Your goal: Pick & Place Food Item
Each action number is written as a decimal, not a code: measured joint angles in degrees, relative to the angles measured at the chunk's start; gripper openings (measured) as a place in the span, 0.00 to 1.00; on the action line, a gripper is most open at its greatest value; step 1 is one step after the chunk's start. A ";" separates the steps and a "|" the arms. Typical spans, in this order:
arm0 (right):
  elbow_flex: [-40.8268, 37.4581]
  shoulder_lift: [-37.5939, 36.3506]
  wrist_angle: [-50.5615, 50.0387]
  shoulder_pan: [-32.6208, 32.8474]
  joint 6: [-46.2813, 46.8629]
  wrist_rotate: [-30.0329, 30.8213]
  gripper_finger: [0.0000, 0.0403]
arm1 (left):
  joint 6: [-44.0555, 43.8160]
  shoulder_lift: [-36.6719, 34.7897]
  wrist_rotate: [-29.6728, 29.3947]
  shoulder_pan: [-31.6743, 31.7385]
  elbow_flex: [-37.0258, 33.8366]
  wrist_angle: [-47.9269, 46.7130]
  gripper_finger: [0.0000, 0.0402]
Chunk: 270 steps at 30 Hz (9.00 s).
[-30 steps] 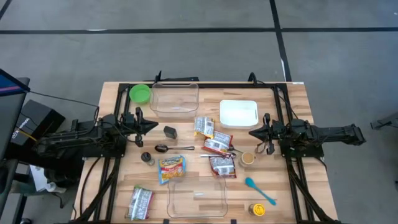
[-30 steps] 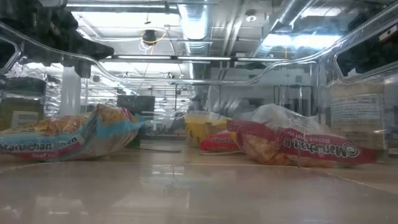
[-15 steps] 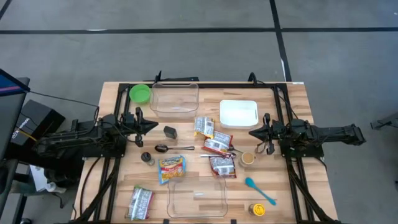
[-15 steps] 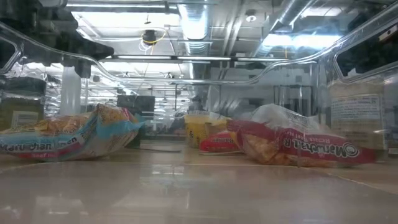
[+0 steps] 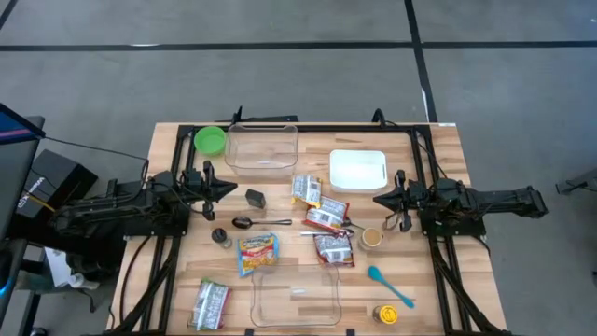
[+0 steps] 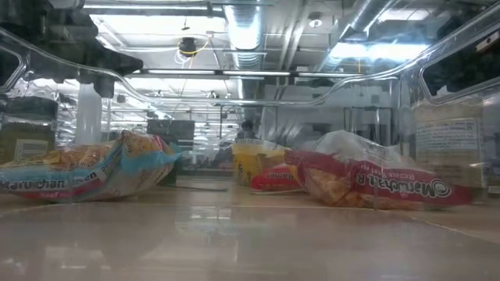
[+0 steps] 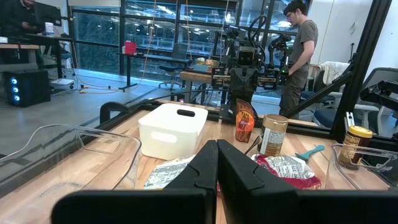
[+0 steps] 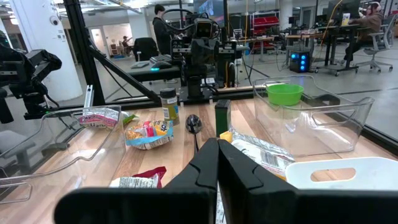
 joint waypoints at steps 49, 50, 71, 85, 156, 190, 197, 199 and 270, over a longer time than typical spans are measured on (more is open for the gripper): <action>0.00 0.00 -0.01 -0.01 0.01 0.00 0.00 | 0.01 0.01 -0.02 0.00 0.01 0.00 0.00; -0.01 0.00 0.00 -0.01 0.00 0.00 0.00 | 0.01 0.01 -0.01 0.00 0.01 0.01 0.00; 0.00 0.00 0.00 -0.02 0.02 0.00 0.00 | -0.02 0.00 -0.01 0.00 0.00 0.00 0.00; -0.01 0.00 -0.01 -0.02 0.01 0.01 0.00 | -0.11 0.02 -0.02 0.01 0.01 3.54 0.00; 0.00 -0.02 -0.02 -0.02 0.00 0.02 0.00 | -0.23 35.73 -0.04 -0.91 16.85 3.64 0.00; 0.00 0.00 -0.28 -0.02 0.00 0.04 0.00 | 17.94 56.83 2.81 -4.70 53.77 -56.42 0.00; 0.00 0.04 -0.92 -0.01 0.00 0.06 0.00 | 28.64 59.64 2.11 -6.66 53.75 -58.19 0.00; 0.00 0.04 -0.87 -0.02 0.00 0.06 0.00 | 28.61 60.09 2.08 -6.66 53.79 -57.72 0.00; 0.00 0.04 -1.32 -0.01 0.00 0.15 0.00 | 26.66 57.84 -2.99 -1.22 39.91 -39.65 0.44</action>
